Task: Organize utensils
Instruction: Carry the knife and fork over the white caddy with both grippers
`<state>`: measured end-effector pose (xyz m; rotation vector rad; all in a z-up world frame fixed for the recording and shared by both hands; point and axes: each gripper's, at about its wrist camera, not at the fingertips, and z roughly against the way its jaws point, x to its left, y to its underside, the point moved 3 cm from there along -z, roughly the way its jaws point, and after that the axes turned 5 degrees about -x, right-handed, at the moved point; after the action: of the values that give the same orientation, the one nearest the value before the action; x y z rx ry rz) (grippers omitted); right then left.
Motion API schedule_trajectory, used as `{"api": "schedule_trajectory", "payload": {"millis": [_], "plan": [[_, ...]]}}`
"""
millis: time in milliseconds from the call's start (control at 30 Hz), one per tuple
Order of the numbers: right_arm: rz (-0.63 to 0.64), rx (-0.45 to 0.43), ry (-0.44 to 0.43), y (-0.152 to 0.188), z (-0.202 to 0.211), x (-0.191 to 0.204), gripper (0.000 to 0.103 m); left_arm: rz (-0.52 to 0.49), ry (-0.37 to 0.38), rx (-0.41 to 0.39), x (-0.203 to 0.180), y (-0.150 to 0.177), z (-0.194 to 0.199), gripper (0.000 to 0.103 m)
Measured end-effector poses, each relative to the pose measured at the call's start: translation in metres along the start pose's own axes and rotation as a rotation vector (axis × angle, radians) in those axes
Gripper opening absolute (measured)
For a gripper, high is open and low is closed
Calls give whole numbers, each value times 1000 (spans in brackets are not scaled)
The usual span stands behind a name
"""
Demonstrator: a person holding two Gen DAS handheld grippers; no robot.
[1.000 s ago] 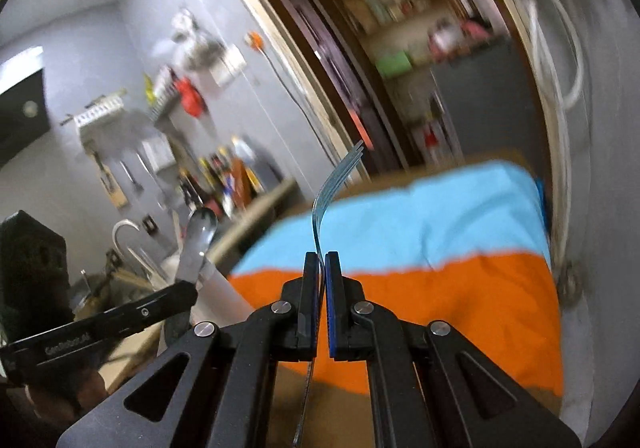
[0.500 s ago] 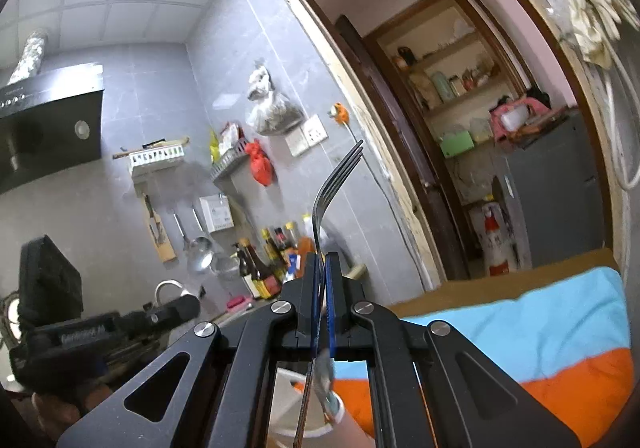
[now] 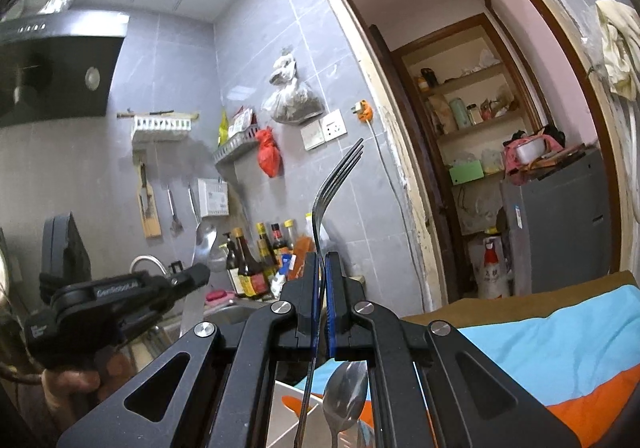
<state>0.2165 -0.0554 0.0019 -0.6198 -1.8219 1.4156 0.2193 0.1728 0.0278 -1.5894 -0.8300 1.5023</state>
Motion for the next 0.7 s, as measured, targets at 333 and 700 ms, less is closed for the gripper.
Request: {"api": "schedule_trajectory", "payload": {"millis": [333,700], "plan": [[96,8,2,17,-4,10,2,-168,21,-96,-21,16,13,0],[122,18,13,15,-3,13,2,-178,20,-110,-24,19,14,0]]}}
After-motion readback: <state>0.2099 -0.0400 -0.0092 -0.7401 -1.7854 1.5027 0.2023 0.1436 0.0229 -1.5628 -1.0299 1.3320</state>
